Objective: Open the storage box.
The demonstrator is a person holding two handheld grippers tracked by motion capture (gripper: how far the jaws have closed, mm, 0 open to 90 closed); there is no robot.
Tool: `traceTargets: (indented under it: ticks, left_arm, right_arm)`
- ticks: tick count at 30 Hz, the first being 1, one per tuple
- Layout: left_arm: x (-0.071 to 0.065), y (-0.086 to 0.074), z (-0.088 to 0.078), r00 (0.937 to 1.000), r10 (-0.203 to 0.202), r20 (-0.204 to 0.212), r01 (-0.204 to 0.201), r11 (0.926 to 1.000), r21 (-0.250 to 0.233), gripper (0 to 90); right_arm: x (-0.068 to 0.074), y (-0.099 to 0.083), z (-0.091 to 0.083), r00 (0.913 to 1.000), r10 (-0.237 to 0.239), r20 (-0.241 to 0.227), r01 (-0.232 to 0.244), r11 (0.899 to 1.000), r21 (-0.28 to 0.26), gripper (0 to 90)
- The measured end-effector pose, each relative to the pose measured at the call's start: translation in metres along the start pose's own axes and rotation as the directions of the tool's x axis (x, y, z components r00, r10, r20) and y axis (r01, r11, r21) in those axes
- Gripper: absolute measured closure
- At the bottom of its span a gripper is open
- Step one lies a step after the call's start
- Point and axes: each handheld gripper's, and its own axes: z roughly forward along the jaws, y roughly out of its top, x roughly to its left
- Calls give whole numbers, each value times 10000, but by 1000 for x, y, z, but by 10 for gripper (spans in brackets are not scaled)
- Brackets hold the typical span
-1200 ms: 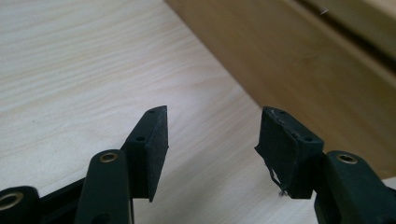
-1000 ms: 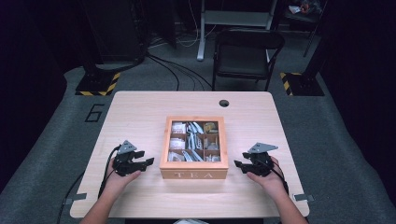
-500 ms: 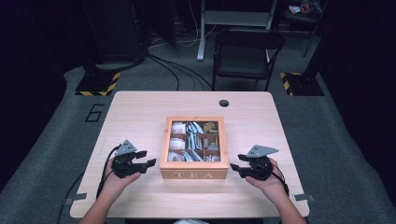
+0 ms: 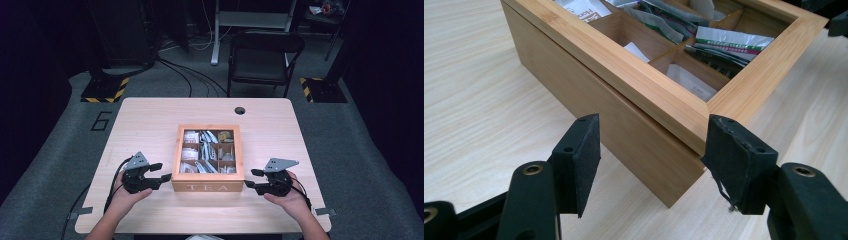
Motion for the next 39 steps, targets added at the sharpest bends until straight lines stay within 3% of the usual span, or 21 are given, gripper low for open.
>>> traceTargets:
  ticks: [2,10,18,31,39]
  left_arm:
    - [1,0,-2,9997,33,227,-35,9999,101,387]
    - [0,1,-3,9993,92,350,-95,9999,84,387]
    - [-3,2,-3,9977,211,643,-223,9996,183,412]
    - [-6,2,0,9964,470,712,-498,9980,387,415]
    - [-11,3,2,9945,752,728,-795,9951,590,402]
  right_arm:
    - [1,0,2,9999,-69,-106,69,10000,49,477]
    - [5,-1,8,9999,13,-124,-11,9999,127,476]
    - [10,0,17,9994,-236,-260,243,9993,270,500]
    - [13,3,22,9994,-343,62,341,9989,310,546]
    - [13,6,20,9999,29,123,-32,9997,251,549]
